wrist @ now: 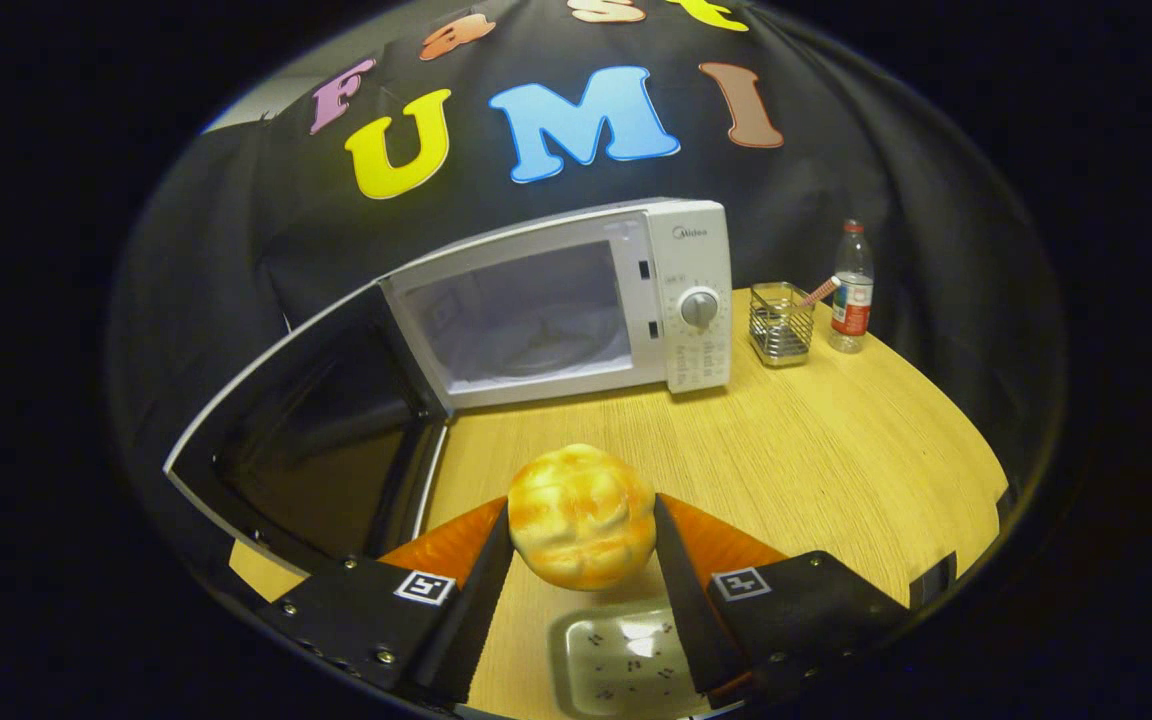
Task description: Open the microwave, put the food inside, and close the microwave door.
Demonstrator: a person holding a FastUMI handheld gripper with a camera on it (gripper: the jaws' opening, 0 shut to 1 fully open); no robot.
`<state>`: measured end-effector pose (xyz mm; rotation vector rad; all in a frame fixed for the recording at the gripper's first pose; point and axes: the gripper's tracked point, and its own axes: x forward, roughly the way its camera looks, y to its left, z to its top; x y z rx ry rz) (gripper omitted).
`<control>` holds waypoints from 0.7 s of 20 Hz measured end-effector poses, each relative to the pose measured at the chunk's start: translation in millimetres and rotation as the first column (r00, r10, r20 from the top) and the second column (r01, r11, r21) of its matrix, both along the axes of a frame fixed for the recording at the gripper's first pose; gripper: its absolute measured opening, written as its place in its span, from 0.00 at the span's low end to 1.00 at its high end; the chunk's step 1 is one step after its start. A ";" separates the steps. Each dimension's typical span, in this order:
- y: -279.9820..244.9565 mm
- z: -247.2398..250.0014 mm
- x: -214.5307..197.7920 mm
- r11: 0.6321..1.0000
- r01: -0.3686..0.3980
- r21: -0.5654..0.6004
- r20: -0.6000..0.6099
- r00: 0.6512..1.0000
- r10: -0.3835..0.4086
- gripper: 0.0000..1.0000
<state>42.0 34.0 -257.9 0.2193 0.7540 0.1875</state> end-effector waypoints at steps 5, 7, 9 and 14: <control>28.8 12.6 54.5 0.999 0.006 0.054 0.077 0.997 -0.010 0.78; 41.3 15.3 74.3 0.997 -0.004 0.073 0.108 0.994 -0.004 0.79; 54.0 18.7 94.2 0.995 -0.011 0.103 0.153 0.988 -0.005 0.78; 79.6 13.3 131.9 0.981 -0.003 0.194 0.199 0.979 -0.037 0.78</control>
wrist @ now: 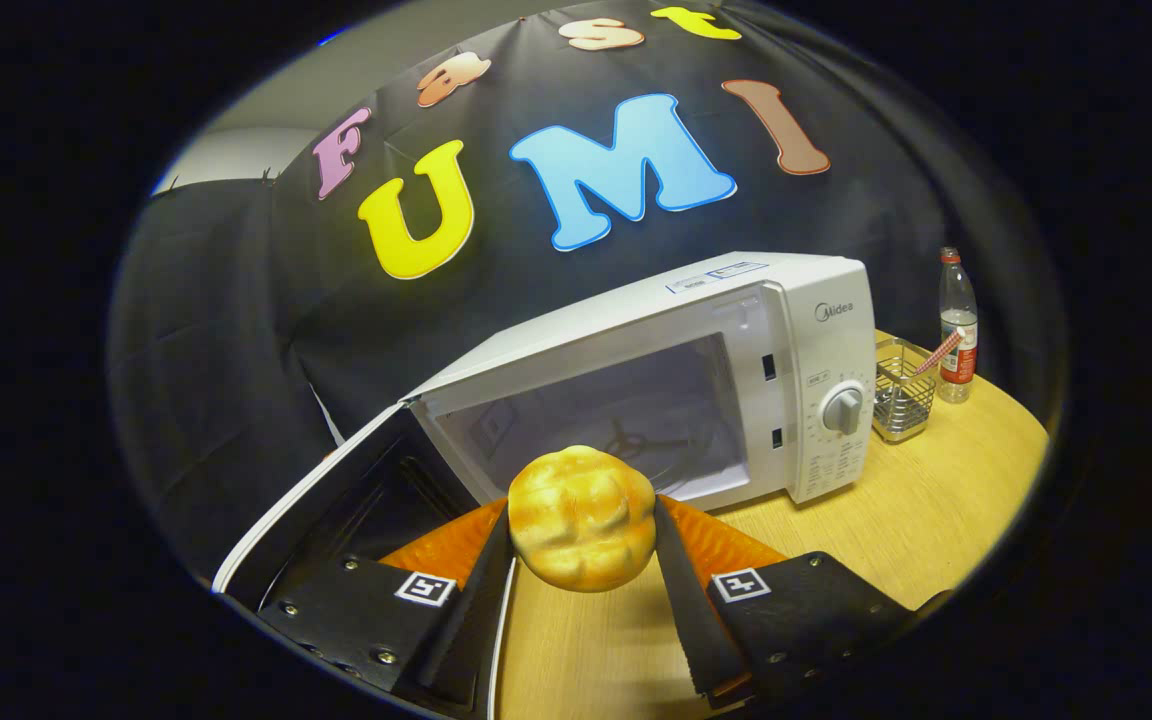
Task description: Open the microwave, put the food inside, and close the microwave door.
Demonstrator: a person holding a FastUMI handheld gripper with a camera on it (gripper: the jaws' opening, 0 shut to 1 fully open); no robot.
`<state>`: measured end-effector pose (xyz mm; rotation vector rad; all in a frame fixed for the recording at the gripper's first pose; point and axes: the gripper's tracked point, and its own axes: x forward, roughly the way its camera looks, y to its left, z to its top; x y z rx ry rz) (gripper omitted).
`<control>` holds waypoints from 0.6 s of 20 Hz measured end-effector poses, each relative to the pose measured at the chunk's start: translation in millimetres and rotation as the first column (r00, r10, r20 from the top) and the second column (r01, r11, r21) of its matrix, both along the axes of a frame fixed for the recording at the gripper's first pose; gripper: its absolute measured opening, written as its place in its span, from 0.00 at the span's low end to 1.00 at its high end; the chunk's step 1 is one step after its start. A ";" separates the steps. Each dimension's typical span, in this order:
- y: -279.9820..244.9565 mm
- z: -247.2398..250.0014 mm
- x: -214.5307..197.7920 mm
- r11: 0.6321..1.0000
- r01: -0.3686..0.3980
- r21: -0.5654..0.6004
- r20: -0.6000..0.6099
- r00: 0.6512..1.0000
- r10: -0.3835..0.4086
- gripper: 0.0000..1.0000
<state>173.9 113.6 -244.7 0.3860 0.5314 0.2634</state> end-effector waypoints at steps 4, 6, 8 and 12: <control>19.9 -10.6 25.4 0.998 0.007 0.059 0.013 1.000 -0.008 0.78; 26.8 -15.9 38.3 0.996 0.020 0.090 0.024 0.999 -0.022 0.78; 30.5 -26.1 51.3 0.994 0.038 0.105 0.013 0.999 -0.040 0.78; 31.9 -49.5 73.8 0.989 0.083 0.121 -0.020 0.997 -0.081 0.78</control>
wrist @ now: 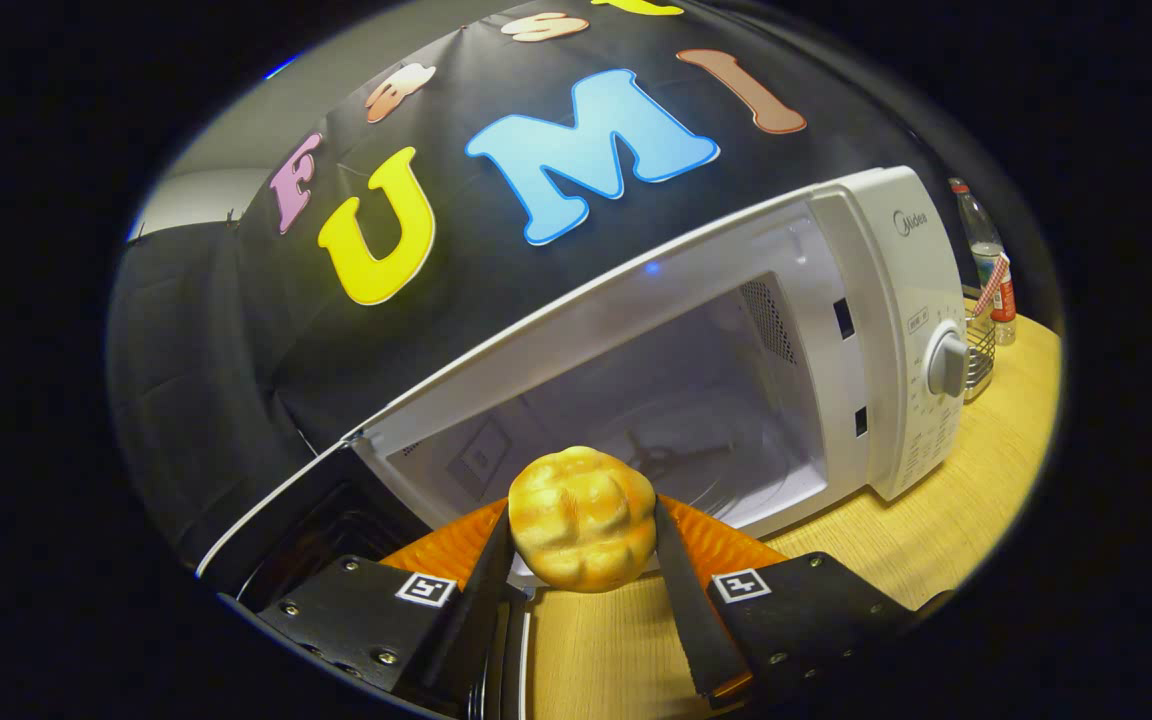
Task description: Open the microwave, put the food inside, and close the microwave door.
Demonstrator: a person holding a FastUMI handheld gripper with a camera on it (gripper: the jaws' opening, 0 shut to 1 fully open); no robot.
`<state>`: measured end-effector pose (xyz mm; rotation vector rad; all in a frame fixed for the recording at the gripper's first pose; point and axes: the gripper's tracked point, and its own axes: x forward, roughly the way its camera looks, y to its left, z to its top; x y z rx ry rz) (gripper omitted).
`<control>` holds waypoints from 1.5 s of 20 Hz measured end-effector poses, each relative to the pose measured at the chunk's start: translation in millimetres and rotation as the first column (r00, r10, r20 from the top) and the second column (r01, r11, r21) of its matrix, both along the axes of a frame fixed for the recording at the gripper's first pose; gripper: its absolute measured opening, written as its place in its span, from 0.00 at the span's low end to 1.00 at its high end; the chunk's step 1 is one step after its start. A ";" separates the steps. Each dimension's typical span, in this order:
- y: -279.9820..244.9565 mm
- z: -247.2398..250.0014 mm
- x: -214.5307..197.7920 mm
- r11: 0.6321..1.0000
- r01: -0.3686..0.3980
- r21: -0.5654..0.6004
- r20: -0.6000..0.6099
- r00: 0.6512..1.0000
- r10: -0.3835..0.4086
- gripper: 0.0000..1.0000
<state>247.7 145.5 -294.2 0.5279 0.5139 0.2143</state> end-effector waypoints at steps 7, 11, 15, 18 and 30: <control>2.7 -32.9 28.6 0.999 0.031 -0.013 -0.029 0.999 -0.031 0.78; -2.8 -47.1 40.9 0.997 0.074 -0.036 -0.054 0.996 -0.075 0.83; -5.7 -45.5 46.6 0.994 0.091 -0.052 -0.023 0.995 -0.092 0.97; -5.2 -42.9 42.6 0.995 0.082 -0.054 -0.024 0.996 -0.084 0.97; -6.9 36.8 -37.3 0.988 -0.040 -0.146 0.079 0.996 0.052 0.97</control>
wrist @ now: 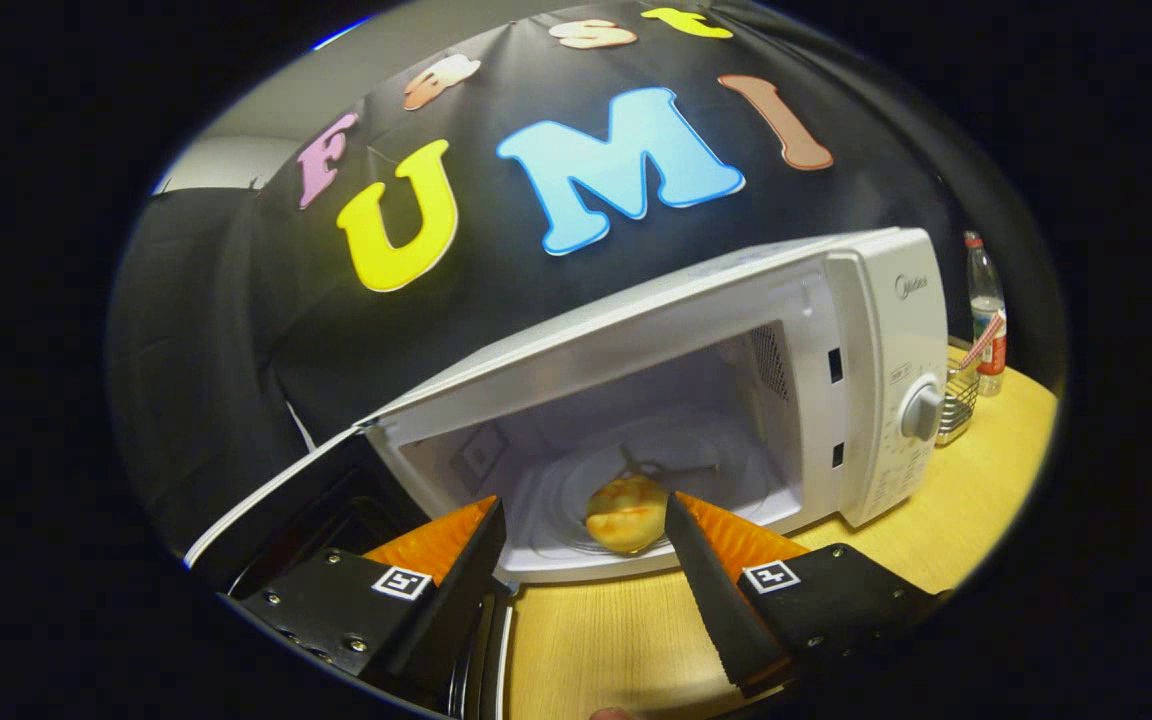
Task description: Open the microwave, put the food inside, and close the microwave door.
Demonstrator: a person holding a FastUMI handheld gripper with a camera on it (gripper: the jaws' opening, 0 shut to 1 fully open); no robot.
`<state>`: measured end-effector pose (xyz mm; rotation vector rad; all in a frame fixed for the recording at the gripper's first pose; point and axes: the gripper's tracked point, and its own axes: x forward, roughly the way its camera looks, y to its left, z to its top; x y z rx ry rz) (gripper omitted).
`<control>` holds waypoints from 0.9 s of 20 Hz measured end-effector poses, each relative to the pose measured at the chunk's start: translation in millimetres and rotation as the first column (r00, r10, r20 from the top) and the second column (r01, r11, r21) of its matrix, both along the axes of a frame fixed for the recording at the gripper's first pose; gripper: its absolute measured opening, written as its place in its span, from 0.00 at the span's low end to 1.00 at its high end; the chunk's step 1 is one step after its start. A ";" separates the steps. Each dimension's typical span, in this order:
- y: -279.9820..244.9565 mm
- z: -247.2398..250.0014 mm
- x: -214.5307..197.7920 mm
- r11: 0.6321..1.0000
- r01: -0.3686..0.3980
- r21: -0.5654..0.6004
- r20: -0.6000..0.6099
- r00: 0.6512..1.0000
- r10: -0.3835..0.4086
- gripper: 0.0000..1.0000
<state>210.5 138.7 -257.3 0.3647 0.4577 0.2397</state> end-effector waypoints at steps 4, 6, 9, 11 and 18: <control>-11.5 29.8 -38.5 0.998 -0.018 -0.066 0.052 0.998 0.022 0.97; -16.5 46.9 -59.1 0.996 -0.020 -0.091 0.081 0.996 0.028 0.97; -22.0 65.5 -91.2 0.992 -0.032 -0.121 0.112 0.993 0.045 0.97; -23.5 76.0 -114.3 0.989 -0.041 -0.140 0.128 0.990 0.059 0.97; -8.0 121.3 -186.5 0.975 -0.081 -0.207 0.204 0.971 0.123 0.97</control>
